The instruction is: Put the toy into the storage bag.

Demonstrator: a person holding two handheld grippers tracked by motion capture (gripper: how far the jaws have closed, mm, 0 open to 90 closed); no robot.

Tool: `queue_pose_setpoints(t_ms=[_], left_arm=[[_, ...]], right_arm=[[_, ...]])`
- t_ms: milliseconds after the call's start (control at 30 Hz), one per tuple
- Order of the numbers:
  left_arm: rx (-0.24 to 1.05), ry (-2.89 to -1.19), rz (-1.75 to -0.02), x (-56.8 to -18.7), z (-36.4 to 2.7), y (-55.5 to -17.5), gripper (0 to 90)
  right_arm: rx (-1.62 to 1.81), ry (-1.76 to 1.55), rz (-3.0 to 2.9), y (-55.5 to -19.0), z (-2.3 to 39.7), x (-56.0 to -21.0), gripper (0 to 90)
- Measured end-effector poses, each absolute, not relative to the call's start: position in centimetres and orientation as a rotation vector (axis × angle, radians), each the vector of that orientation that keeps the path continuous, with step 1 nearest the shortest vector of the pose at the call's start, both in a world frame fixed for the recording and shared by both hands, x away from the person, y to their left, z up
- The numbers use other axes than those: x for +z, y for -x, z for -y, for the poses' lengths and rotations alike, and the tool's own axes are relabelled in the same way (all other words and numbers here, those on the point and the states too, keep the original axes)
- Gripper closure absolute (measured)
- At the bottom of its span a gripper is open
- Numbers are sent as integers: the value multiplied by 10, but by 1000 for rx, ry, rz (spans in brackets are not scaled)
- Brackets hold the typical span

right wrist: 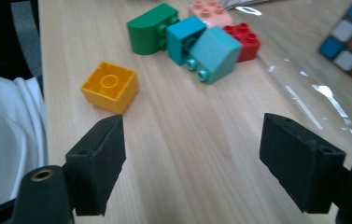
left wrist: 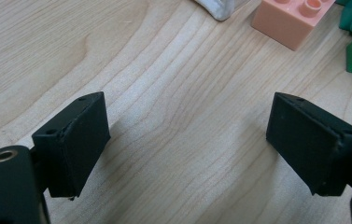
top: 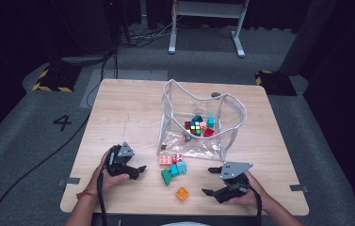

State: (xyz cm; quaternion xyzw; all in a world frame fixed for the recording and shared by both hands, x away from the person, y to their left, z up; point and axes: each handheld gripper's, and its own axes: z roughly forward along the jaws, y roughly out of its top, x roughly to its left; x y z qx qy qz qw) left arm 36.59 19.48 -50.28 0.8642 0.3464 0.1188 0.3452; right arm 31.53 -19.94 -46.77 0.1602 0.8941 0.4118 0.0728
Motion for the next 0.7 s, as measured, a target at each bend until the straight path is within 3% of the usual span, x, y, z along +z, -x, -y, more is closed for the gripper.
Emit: queue_pose_setpoints(t_ms=[700], left_arm=[[316, -2241, -916, -503, -195, -364, 135]], right_arm=[[1252, -282, -2800, -303, 126, -503, 282]])
